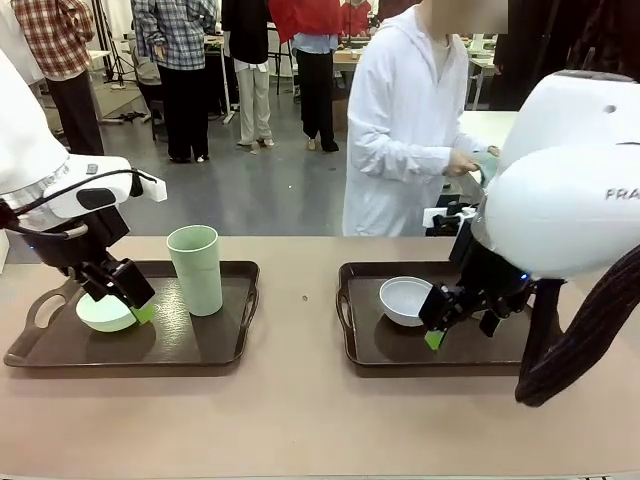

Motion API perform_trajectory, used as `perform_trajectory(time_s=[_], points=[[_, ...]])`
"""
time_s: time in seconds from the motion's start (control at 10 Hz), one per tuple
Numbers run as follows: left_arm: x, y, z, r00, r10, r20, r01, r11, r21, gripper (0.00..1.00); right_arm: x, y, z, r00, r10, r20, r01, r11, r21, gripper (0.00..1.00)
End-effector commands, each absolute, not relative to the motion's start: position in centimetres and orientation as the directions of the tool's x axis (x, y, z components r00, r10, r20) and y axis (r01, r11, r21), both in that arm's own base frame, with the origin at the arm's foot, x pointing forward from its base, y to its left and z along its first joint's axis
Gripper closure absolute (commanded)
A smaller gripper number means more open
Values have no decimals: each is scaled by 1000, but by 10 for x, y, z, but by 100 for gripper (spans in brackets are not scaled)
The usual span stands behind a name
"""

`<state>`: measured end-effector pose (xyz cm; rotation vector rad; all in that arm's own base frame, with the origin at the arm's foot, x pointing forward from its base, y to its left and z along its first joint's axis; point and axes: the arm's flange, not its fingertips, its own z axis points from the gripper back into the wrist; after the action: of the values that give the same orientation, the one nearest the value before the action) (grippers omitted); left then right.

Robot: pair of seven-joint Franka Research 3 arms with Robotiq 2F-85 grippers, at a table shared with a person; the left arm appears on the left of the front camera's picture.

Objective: Set up a tray with a mat and arrange the tableware.
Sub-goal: Pick up the Picnic Bowl and Reusable plastic cup from the Handle tray in front of the human's position and hold them in the air.

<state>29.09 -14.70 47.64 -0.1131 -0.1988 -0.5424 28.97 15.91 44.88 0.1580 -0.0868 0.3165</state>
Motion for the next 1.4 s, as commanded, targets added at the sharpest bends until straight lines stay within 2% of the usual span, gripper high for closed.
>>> perform_trajectory(time_s=[0.0,0.3,0.4,0.7,1.1,1.3], points=[[272,-120,491,853,-477,213,518,826,-225,0,247,89,465,959,232,160,-274,901,338,0],[284,-73,503,907,-352,232,421,791,-444,0,228,5,477,972,74,221,-185,823,537,0],[282,-49,503,926,-283,248,375,756,-537,0,225,-29,471,976,27,218,-156,783,602,0],[288,27,510,952,-64,298,259,684,-682,0,236,-93,445,982,-57,179,-101,642,760,0],[283,103,477,960,124,251,142,554,-820,0,243,-130,422,978,-114,176,-93,518,850,0],[279,124,466,961,156,230,115,528,-842,0,237,-139,422,968,-146,204,-109,487,867,0]])
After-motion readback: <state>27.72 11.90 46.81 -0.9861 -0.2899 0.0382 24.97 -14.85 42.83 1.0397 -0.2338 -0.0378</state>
